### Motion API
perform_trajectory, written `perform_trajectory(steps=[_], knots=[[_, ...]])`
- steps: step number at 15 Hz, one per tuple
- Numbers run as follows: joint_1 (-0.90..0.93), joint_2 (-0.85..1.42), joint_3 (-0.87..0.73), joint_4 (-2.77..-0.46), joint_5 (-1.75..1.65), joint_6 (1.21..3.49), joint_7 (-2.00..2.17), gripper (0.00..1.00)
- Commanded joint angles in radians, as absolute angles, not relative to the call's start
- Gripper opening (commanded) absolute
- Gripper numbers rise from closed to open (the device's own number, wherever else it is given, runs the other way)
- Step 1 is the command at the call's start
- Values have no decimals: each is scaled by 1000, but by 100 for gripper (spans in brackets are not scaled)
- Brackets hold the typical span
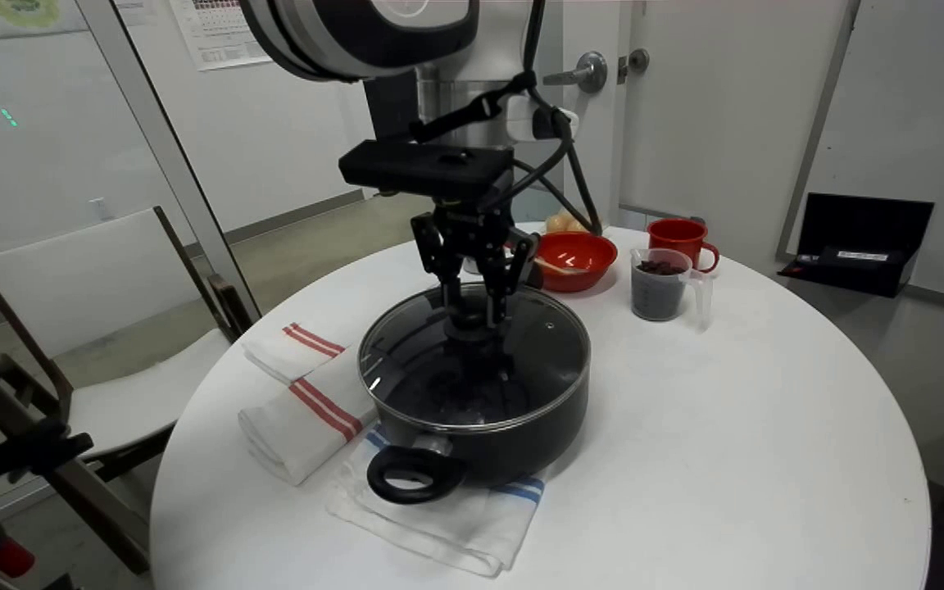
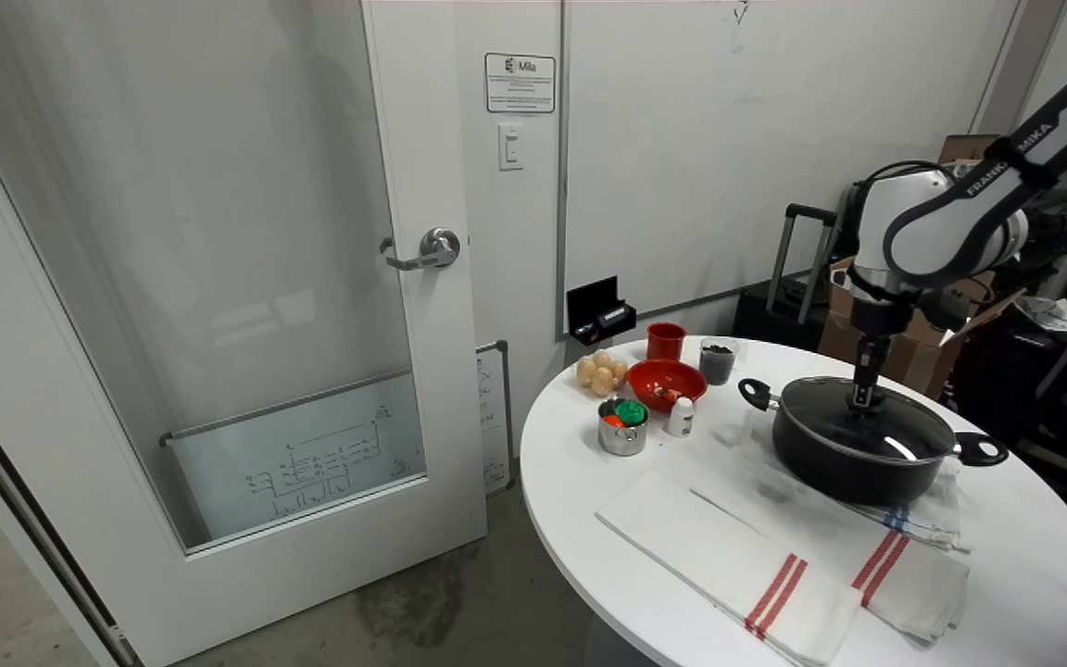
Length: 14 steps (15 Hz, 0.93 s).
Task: Put the lid on the pot
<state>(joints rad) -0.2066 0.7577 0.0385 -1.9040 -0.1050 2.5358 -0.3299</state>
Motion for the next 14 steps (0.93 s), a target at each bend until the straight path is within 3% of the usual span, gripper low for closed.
perform_trajectory(steps=[1,14], knots=[[-198,761,27,-1864,-93,2501,-328,26],[-196,778,30,-1843,-95,2499,-334,26]])
